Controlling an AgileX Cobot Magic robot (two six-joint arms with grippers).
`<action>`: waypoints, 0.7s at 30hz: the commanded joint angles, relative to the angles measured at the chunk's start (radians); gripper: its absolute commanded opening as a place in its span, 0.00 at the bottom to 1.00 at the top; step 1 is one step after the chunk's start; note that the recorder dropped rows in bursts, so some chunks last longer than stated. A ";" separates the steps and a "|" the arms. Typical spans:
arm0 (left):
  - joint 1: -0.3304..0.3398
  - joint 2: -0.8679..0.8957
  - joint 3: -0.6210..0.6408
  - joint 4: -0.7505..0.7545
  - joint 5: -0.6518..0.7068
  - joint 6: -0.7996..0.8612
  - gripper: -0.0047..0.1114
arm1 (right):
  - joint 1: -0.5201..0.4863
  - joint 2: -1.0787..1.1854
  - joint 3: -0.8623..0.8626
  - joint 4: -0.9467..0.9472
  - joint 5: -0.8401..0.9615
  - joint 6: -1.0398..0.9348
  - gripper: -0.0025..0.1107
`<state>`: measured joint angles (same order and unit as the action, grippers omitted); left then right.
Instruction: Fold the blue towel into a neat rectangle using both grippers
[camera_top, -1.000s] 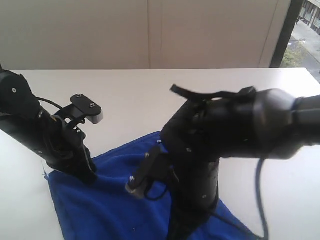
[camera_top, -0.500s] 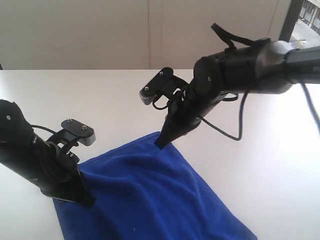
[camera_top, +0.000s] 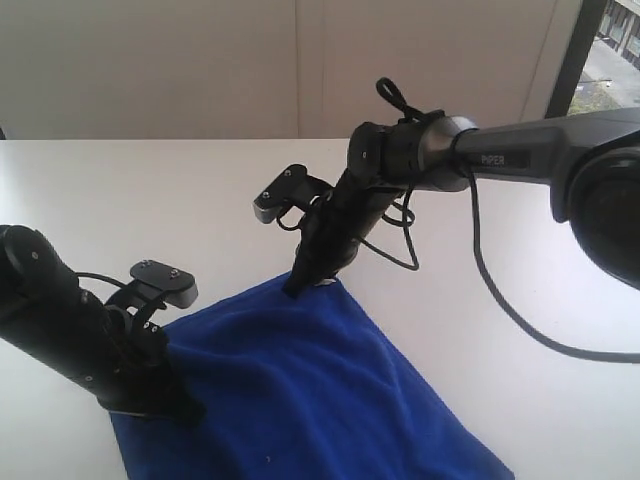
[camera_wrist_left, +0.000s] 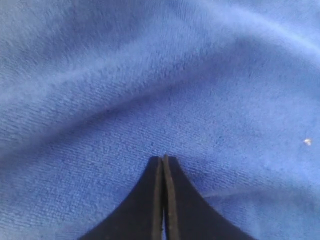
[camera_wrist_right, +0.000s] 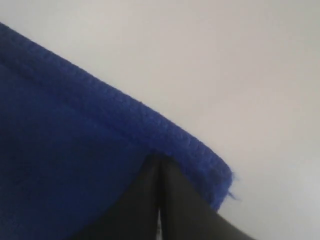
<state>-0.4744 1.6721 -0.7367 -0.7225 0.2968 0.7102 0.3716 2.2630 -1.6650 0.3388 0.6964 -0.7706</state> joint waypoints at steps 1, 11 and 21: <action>0.002 0.029 0.008 -0.010 0.056 0.031 0.04 | -0.007 0.037 -0.011 -0.055 -0.037 0.004 0.02; 0.004 0.031 0.008 0.058 0.054 0.031 0.04 | -0.090 0.054 -0.014 -0.161 -0.076 0.150 0.02; 0.004 0.031 0.004 0.049 0.034 0.031 0.04 | -0.101 0.056 -0.014 -0.008 -0.065 0.030 0.02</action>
<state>-0.4728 1.6900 -0.7402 -0.6999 0.3166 0.7379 0.2844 2.2935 -1.6867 0.2892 0.6110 -0.6833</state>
